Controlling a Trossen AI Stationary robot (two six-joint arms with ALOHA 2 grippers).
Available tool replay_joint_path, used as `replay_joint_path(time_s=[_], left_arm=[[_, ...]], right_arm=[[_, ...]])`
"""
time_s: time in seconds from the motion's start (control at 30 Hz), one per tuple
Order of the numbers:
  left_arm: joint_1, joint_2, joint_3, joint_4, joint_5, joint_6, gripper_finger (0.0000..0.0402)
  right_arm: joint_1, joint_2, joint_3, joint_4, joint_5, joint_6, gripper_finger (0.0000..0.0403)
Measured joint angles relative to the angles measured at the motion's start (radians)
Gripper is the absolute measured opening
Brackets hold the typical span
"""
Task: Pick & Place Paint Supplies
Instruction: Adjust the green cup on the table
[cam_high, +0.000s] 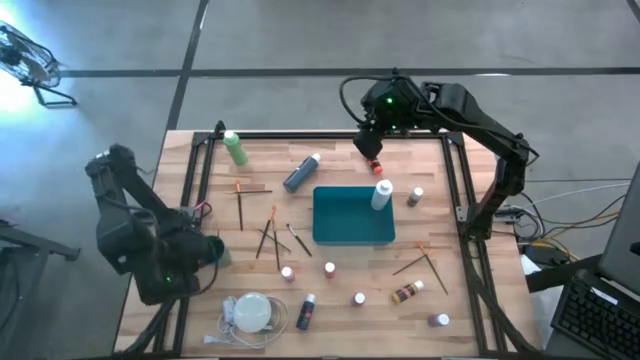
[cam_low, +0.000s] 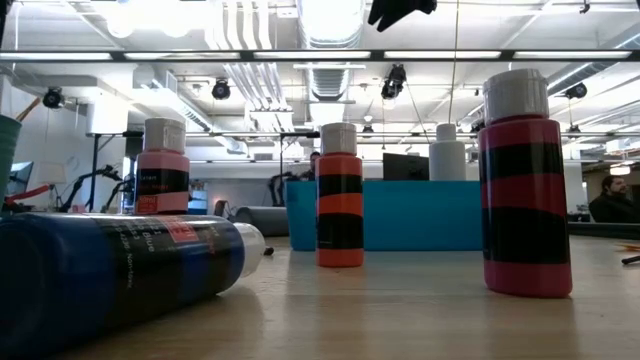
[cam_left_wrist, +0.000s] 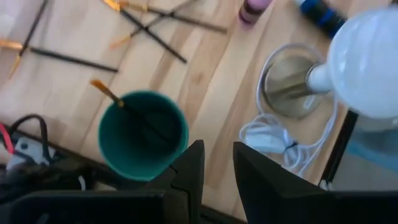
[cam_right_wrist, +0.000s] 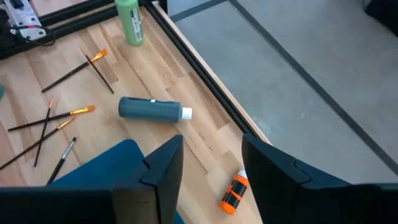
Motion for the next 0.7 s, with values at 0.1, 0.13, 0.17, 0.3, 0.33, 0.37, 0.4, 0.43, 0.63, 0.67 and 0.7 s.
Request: replay_joint_path(time_s=[0.1,0.13,0.17,0.3,0.33,0.37,0.4,0.43,0.63,0.67,0.7], left_arm=[[0.033,-0.017,-0.019,0.011,0.008,0.032,0.0098],[0.044,-0.025,-0.028,0.008,0.010,0.041,0.0104],[0.056,-0.031,-0.036,0.010,0.016,0.047,0.0112],[0.111,-0.047,-0.076,0.022,0.070,0.073,0.0151],[0.125,-0.052,-0.086,0.029,0.090,0.078,0.0161],[0.139,-0.056,-0.099,0.041,0.117,0.084,0.0171],[0.155,-0.058,-0.113,0.056,0.149,0.092,0.0179],[0.174,-0.058,-0.130,0.073,0.181,0.105,0.0186],[0.297,-0.057,-0.220,0.183,0.281,0.189,0.0197],[0.316,-0.057,-0.231,0.194,0.291,0.197,0.0197],[0.334,-0.057,-0.238,0.198,0.305,0.200,0.0197]], right_arm=[[0.000,0.000,0.000,0.000,0.000,-0.001,0.0171],[0.000,0.000,0.000,0.000,0.000,-0.001,0.0174],[0.000,0.000,0.000,0.000,0.000,-0.004,0.0176],[0.000,0.000,0.000,0.001,0.000,-0.006,0.0185],[0.000,0.000,0.000,0.001,-0.001,-0.006,0.0186],[0.000,0.000,0.000,0.001,0.000,-0.008,0.0188],[0.000,0.000,0.000,0.001,-0.001,-0.008,0.0189],[0.000,0.000,0.000,0.001,0.000,-0.009,0.0190],[0.000,0.000,0.000,0.001,-0.001,-0.026,0.0189],[0.000,0.000,0.000,0.001,-0.001,-0.028,0.0187],[0.000,0.000,0.000,0.001,-0.001,-0.031,0.0185]])
